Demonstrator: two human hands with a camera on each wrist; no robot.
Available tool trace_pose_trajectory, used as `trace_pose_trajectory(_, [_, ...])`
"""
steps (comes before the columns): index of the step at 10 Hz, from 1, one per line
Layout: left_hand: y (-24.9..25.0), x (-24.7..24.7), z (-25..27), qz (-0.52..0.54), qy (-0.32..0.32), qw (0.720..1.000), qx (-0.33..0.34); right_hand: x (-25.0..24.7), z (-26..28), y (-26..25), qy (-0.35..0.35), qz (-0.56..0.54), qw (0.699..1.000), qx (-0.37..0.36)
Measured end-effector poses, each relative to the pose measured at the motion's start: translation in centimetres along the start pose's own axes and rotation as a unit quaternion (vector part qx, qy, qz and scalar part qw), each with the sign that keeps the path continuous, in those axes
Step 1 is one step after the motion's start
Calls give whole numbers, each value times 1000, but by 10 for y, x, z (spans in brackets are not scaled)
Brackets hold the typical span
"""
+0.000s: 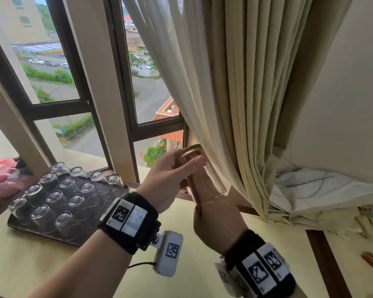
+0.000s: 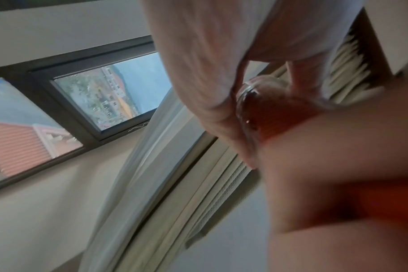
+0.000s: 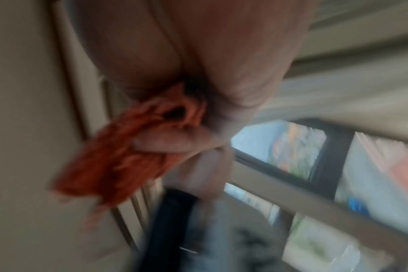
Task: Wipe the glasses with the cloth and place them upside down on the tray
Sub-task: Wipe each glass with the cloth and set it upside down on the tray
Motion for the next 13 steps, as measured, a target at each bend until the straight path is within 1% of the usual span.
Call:
trace_pose_trajectory(1, [1,1,2,34,-43,998,-4,11,11,-6,-102,-578,796,149])
trace_pose_trajectory(2, [1,3,5,96,-51,994,1,-2,21,-21,-138,-770,602,161])
trace_pose_trajectory(3, [6,0,7,74,-29,996,29,-11,15,-6,-109,-691,692,176])
trace_pose_trajectory(4, [11,-5,11,44,22,998,38,-28,3,3,-88,-145,985,23])
trace_pose_trajectory(5, [9,-2,16,22,44,998,30,-21,2,-12,-97,112,989,-10])
trace_pose_trajectory(6, [7,-3,23,33,38,998,33,-10,5,-10,-83,-237,967,48])
trace_pose_trajectory(7, [7,-10,36,74,11,996,44,2,16,-16,-157,-669,717,120])
trace_pose_trajectory(8, [11,-17,42,71,10,995,72,9,21,-31,-169,-804,558,119])
trace_pose_trajectory(9, [17,-33,44,38,55,993,99,21,17,-35,-159,-833,514,128])
trace_pose_trajectory(10, [18,-57,49,4,100,989,113,34,11,-39,-126,-809,551,158])
trace_pose_trajectory(11, [24,-85,57,-19,125,985,119,46,4,-44,-95,-749,632,171])
trace_pose_trajectory(12, [35,-122,64,-56,155,979,116,48,-3,-47,-52,-650,737,176])
trace_pose_trajectory(13, [46,-171,71,-108,219,964,103,54,-8,-52,7,-572,809,134])
Point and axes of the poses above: each hand's wrist, its own z-axis away from the middle knuckle, its own x-axis out of the palm, y = z × x, the point moved 5 cm from there along -z, towards the middle knuckle, and after that the axes turned 2 degrees about y, right-handed, at the moved point
